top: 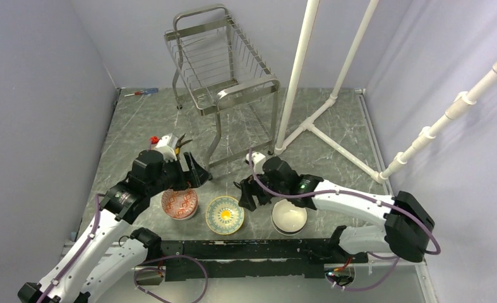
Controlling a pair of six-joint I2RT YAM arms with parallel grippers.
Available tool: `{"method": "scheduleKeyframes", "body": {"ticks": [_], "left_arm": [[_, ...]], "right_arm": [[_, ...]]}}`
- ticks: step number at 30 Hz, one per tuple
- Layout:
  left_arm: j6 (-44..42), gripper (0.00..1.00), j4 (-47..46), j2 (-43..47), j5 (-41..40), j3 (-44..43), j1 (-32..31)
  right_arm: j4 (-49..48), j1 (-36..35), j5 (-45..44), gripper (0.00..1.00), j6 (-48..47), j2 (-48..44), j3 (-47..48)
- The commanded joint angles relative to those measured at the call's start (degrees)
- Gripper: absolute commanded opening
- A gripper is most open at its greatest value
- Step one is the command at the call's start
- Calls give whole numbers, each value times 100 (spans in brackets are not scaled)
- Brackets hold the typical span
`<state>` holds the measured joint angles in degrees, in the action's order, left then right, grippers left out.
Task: Load the bowls into the dish rack
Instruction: Pick up the bowl from the center of the board.
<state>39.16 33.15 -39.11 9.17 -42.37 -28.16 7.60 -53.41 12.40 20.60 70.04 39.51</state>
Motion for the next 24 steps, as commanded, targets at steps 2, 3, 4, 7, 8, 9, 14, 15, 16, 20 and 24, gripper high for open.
{"method": "scheduleKeyframes", "body": {"ticks": [2,3,4,7,8,9,14,15,16,20,24], "left_arm": [[-28,90,-219,-8,-24,-96,13],[-62,90,-176,-21,-51,-129,14],[-92,90,-143,-32,-82,-157,15],[-157,90,-105,-35,-130,-219,19],[-174,90,-88,-28,-138,-241,16],[-192,90,-66,-32,-163,-264,13],[-270,90,7,-35,-254,-346,17],[-284,90,12,-44,-257,-352,13],[-300,90,16,-54,-263,-363,13],[-336,90,66,-104,-257,-411,13],[-347,90,119,-99,-252,-423,15]], "right_arm": [[23,-418,-724,68,-101,426,612],[54,-493,-802,67,-121,484,657],[67,-540,-851,65,-140,541,708],[46,-657,-899,56,-193,670,821],[78,-687,-924,53,-227,726,874],[121,-727,-955,47,-254,789,942],[372,-891,-1098,30,-418,1019,1196],[374,-906,-1109,26,-424,1016,1214],[368,-914,-1116,23,-424,1010,1209],[338,-931,-1141,2,-430,928,1208],[307,-930,-1128,0,-443,836,1229]]}}
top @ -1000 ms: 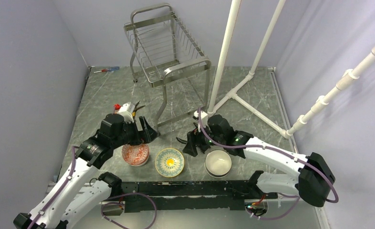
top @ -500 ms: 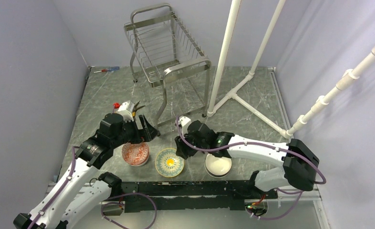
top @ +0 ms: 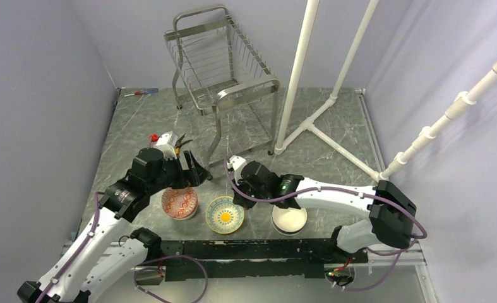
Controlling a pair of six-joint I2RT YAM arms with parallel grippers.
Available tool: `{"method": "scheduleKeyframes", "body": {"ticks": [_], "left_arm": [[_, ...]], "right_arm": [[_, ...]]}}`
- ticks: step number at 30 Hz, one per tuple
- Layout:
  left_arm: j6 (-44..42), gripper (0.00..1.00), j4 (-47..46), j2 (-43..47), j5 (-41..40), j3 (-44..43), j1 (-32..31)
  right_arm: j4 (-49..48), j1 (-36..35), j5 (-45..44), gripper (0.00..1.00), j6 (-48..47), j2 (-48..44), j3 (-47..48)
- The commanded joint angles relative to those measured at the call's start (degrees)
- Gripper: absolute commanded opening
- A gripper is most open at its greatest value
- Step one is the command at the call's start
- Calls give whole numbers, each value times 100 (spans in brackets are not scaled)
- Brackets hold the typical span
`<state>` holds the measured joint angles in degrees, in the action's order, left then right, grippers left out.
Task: Load the bowls into the dish rack
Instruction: Pick up the bowl from the center of the board.
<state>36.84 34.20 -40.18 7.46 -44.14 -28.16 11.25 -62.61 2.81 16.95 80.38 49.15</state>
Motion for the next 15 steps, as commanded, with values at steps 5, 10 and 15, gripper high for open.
{"method": "scheduleKeyframes", "body": {"ticks": [5,10,15], "left_arm": [[-75,90,51,71,22,-151,14],[-260,88,-131,47,865,-6,15],[-388,81,-162,-140,1569,86,17]], "right_arm": [[-117,-9,-111,0,-1,-371,309],[-136,-9,-224,0,107,-583,330],[-87,14,-270,0,217,-697,399]]}}
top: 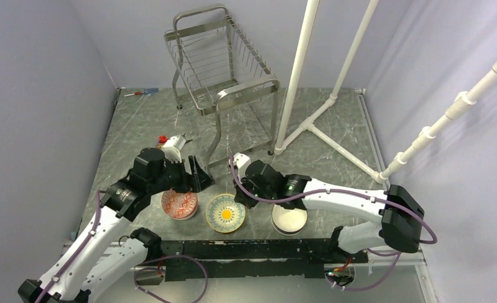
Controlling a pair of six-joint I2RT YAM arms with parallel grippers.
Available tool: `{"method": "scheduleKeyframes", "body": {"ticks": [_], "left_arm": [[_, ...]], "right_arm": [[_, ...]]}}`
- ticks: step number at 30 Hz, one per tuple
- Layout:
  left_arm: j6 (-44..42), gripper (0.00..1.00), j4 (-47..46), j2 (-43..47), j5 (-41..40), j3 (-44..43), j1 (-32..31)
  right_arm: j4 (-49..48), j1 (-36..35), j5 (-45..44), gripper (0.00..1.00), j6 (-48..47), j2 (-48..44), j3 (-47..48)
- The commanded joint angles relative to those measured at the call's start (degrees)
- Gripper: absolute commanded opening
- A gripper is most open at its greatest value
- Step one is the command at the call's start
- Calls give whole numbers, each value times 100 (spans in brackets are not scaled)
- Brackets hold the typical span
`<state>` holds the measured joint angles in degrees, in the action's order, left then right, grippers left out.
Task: Load the bowls into the dish rack
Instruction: Pick up the bowl from the center of the board.
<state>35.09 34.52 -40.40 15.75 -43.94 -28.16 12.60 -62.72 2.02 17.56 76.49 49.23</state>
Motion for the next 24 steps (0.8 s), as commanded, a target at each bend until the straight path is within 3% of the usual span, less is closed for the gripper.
{"method": "scheduleKeyframes", "body": {"ticks": [1,6,12,17,24], "left_arm": [[-220,81,-179,-151,802,82,13],[-166,80,-299,-357,1154,239,13],[-200,79,-132,-512,875,297,13],[-157,69,-252,-811,1020,353,17],[-197,63,-338,-1243,1256,399,-28]], "right_arm": [[-205,40,-185,0,171,-322,402],[-278,204,-298,0,356,-471,348],[-448,291,-10,0,450,-522,321],[-468,319,32,0,478,-529,325],[-534,356,62,0,516,-577,282]]}}
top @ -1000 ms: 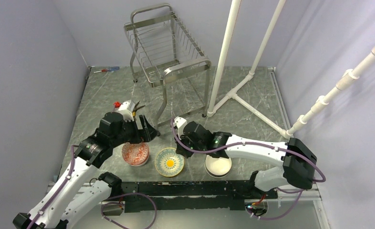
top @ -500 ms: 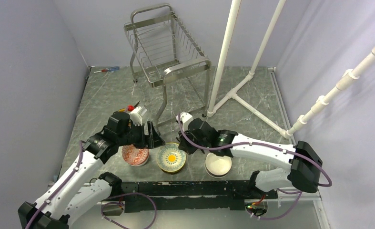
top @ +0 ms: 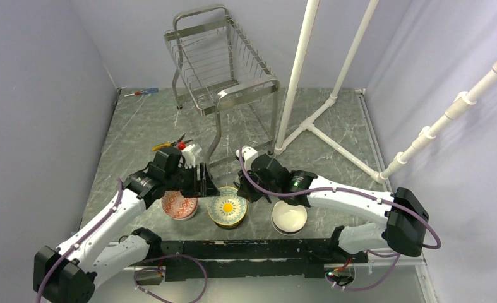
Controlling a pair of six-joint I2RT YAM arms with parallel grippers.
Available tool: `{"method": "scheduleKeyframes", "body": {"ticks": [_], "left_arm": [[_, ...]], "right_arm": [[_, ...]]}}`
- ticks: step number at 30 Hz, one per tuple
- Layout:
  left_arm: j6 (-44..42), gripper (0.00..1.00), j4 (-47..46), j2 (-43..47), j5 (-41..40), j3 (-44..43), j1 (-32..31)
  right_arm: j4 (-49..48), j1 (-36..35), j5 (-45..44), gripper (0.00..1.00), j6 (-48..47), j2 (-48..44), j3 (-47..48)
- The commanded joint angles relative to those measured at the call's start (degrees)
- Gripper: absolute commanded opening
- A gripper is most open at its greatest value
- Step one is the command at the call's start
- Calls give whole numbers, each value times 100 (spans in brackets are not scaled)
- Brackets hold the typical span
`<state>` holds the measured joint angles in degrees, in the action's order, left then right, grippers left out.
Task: Load the bowls into the dish rack
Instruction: Place the bowl in the dish rack.
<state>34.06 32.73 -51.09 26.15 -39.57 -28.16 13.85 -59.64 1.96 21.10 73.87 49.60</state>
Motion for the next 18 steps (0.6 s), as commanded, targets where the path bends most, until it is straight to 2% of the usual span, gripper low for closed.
{"method": "scheduleKeyframes", "body": {"ticks": [1,4,8,13,16,18], "left_arm": [[-101,62,-166,-207,201,-41,-45],[-111,55,-258,-241,152,15,-92],[-135,38,-256,-343,157,-11,-118],[-168,33,-324,-388,202,-15,-145],[-185,20,-252,-415,87,-54,-163],[-189,9,-199,-409,2,-95,-171]], "right_arm": [[-674,49,61,0,164,-324,233],[-703,54,59,0,179,-339,218],[-739,64,68,0,215,-366,220],[-776,90,112,0,250,-390,226],[-800,109,191,0,274,-375,228],[-784,111,215,0,274,-344,234]]}}
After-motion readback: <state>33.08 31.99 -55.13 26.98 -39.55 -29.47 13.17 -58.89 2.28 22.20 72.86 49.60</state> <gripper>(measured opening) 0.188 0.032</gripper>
